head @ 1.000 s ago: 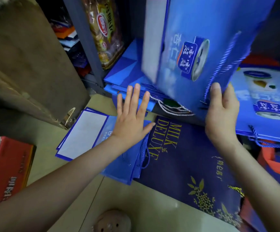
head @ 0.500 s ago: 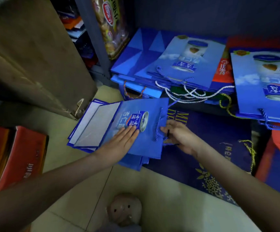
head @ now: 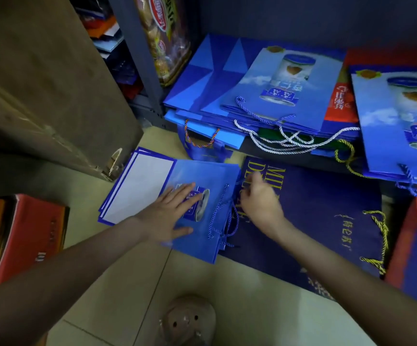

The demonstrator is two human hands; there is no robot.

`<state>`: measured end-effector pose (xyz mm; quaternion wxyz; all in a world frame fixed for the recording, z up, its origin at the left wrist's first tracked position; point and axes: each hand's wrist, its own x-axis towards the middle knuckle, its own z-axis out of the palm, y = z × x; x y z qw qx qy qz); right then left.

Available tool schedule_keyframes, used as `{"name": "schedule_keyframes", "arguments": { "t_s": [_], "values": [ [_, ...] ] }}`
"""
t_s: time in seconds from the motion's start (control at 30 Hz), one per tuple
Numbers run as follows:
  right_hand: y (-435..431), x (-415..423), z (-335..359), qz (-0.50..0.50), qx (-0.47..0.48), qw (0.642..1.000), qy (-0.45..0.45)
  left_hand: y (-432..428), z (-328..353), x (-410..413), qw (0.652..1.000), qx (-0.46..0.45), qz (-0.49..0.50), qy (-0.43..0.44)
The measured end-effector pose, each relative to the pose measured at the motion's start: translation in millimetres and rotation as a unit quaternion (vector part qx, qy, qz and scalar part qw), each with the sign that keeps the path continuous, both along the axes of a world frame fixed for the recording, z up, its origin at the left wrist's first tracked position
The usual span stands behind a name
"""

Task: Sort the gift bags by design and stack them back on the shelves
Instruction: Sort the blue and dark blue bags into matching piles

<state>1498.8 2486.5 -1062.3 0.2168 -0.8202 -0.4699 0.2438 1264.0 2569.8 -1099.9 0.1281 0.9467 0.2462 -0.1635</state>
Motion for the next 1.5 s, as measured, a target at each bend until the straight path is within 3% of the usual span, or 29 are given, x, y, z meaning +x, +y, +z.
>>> {"name": "schedule_keyframes", "arguments": {
  "t_s": [0.07,0.13,0.33,0.47,0.57,0.67,0.73,0.8,0.87,0.9,0.97,1.0,1.07,1.17,1.33,1.43,1.5],
  "values": [
    [15.1,20.2,10.7,0.052,0.148,0.967,-0.2,7.2,3.5,22.7,0.993,0.068,0.013,-0.099],
    [36.6,47.3,11.7,0.076,0.181,0.919,-0.342,13.9,10.1,52.0,0.982,0.112,0.053,-0.146],
    [64.4,110.1,17.2,0.079,-0.035,0.915,-0.395,25.2,30.0,122.2,0.947,0.181,0.118,-0.24],
    [59.5,109.0,16.1,0.078,0.026,0.885,-0.459,23.2,31.3,138.7,0.941,0.205,0.105,-0.249],
    [53.9,112.3,22.7,0.081,0.103,0.886,-0.446,22.4,33.2,141.6,0.927,0.225,0.121,-0.275],
    [45.3,117.0,42.8,0.071,0.221,0.899,-0.372,19.3,40.5,142.3,0.907,0.243,0.147,-0.31],
    [34.7,114.3,64.7,0.032,0.277,0.937,-0.212,16.1,46.6,145.6,0.898,0.256,0.14,-0.329],
    [23.5,106.2,85.8,-0.037,0.336,0.941,-0.03,11.4,52.7,151.4,0.891,0.271,0.107,-0.347],
    [16.2,92.3,102.4,-0.101,0.404,0.897,0.149,7.4,59.6,155.7,0.882,0.295,0.072,-0.36],
    [13.5,86.0,107.2,-0.121,0.429,0.854,0.27,7.0,62.9,156.0,0.875,0.313,0.061,-0.364],
    [6.1,78.5,106.9,-0.146,0.416,0.765,0.469,7.0,68.4,152.2,0.861,0.352,0.045,-0.365],
    [2.8,77.1,103.6,-0.158,0.383,0.751,0.514,6.1,70.0,148.3,0.85,0.377,0.03,-0.366],
    [-4.9,76.5,91.0,-0.158,0.309,0.775,0.528,1.8,70.0,135.6,0.852,0.385,-0.014,-0.354],
    [-19.1,67.5,64.2,-0.117,0.203,0.82,0.522,-18.1,52.4,101.5,0.896,0.346,-0.061,-0.273],
    [-35.2,32.0,17.4,-0.025,0.061,0.836,0.544,-46.2,2.4,37.9,0.919,0.323,-0.137,-0.181],
    [-37.7,13.5,-10.3,0.002,-0.046,0.873,0.485,-42.0,-5.6,11.9,0.937,0.265,-0.163,-0.157],
    [-36.1,-0.1,-26.4,0.005,-0.101,0.893,0.438,-32.8,-9.6,-1.3,0.953,0.221,-0.183,-0.094]
  ]
}}
